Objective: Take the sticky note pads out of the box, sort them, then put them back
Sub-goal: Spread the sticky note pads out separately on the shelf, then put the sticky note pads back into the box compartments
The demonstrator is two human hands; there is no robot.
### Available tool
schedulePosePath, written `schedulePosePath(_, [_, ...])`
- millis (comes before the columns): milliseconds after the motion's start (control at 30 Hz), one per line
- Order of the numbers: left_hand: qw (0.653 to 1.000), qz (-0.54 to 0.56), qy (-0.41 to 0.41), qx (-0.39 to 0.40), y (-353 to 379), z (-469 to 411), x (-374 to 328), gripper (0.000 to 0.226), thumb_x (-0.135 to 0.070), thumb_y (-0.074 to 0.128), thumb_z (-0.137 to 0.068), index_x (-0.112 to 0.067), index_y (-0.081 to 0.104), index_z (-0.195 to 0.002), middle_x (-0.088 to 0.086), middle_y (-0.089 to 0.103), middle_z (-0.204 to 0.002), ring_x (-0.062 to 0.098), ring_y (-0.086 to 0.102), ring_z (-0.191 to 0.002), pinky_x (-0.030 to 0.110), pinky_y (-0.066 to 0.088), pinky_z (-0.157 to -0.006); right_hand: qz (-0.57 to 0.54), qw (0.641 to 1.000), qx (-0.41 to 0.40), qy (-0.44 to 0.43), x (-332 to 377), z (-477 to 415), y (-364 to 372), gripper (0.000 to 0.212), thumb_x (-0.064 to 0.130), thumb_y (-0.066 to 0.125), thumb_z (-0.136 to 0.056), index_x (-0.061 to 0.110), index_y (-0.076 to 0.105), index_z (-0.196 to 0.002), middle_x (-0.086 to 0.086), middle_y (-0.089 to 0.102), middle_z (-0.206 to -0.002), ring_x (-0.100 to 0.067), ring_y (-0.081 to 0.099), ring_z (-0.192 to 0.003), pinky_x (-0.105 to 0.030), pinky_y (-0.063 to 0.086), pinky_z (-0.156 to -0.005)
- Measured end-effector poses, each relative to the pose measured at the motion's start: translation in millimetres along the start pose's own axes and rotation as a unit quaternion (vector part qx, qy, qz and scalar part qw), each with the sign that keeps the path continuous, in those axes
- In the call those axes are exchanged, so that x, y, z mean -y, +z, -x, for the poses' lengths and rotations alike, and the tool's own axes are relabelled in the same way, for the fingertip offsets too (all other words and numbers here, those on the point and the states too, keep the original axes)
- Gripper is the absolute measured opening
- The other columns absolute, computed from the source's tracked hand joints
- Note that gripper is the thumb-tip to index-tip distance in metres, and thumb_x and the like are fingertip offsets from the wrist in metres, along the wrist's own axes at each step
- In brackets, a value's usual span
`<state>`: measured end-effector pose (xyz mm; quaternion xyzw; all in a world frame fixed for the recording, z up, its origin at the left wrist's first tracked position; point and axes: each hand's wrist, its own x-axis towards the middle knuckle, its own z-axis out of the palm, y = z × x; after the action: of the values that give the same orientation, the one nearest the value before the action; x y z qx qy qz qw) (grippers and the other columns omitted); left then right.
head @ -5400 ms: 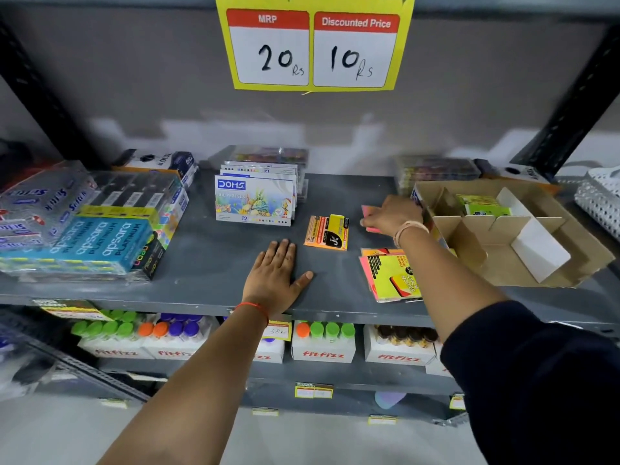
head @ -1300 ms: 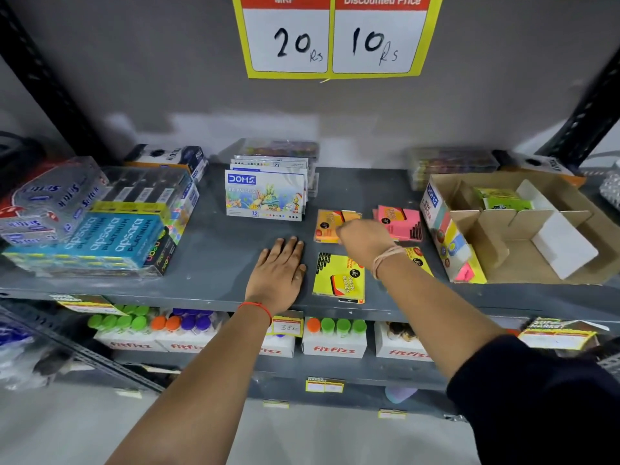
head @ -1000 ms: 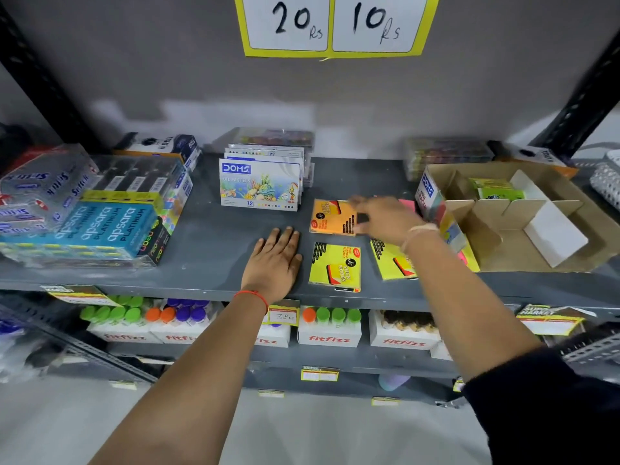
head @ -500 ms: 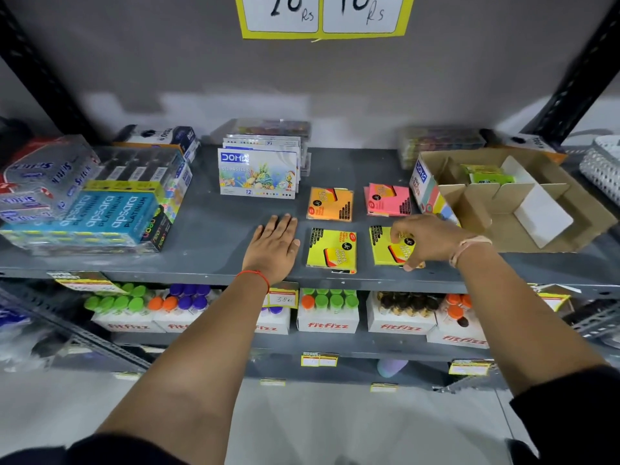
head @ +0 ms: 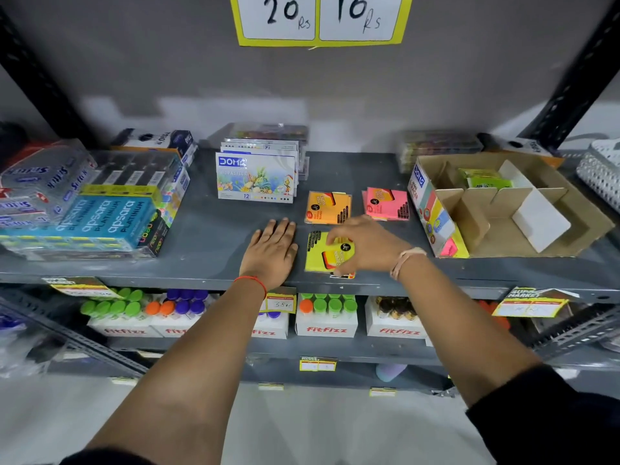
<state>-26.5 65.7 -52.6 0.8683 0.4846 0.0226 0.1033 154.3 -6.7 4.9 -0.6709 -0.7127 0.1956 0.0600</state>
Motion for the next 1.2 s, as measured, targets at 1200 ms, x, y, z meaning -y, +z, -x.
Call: schedulePosePath(1200, [0.999,0.019,0.049,-0.002,6.0,30.7,-51.6,0.067,-0.040,0.006,-0.089,-0.008,0.008,-0.148,0.009,0.007,-0.160,0.019,0.003,-0.149,0.028,-0.001,-0.120,-0.093,0.984,-0.122,0.094,-23.0,42.6,-15.6,0.055,0.018,0.082,-0.059,0.012,0.056,-0.107,-0.005,0.055,-0.092,-0.022,0.050,-0.084,-0.024,0.038,-0.067])
